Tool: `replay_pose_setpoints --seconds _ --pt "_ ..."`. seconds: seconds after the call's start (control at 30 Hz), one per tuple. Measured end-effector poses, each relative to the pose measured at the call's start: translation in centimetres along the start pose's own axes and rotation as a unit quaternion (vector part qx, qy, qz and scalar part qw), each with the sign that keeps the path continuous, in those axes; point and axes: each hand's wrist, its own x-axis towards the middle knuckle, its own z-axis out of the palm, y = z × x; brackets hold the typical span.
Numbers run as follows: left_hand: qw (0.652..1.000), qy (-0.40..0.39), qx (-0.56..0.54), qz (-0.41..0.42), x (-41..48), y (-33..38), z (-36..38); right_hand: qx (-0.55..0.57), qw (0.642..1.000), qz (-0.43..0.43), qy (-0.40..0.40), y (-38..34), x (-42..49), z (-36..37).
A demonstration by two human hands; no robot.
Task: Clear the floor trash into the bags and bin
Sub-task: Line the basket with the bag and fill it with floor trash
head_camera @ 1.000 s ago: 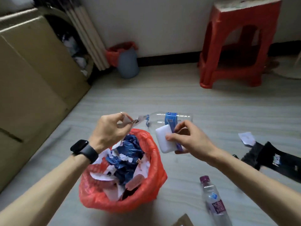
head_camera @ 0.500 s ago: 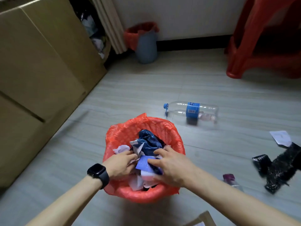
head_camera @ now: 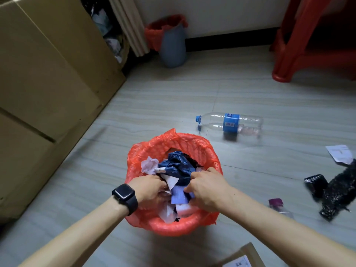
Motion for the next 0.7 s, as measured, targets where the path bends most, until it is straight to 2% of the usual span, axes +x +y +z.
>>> replay_pose_setpoints --seconds 0.1,0.2,0.33,0.4,0.47,0.53,0.7 --pt "0.999 -0.016 0.042 -0.027 -0.9 1.2 -4.0 0.066 0.997 -0.022 0.043 1.8 -1.3 -1.2" --pt "0.994 0.024 0.104 -0.029 -0.9 3.3 -9.1 0.147 0.978 -0.011 0.148 3.9 -3.6 -2.2" --pt "0.984 0.140 0.110 0.021 2.1 9.6 -14.7 0.238 0.941 0.105 0.218 9.0 -8.4 -0.7" --pt "0.974 0.192 0.093 0.071 4.6 14.1 -15.8 0.261 0.926 0.179 0.206 11.9 -11.5 1.5" --pt "0.971 0.200 0.045 0.124 7.8 19.6 -15.7 0.252 0.922 0.250 0.156 14.9 -15.7 4.3" --pt "0.974 0.161 0.000 0.161 10.9 24.5 -14.5 0.226 0.917 0.313 0.098 17.5 -19.4 7.1" --pt "0.975 0.047 -0.053 0.210 17.9 35.7 -8.7 0.216 0.853 0.474 0.013 23.3 -28.3 12.9"
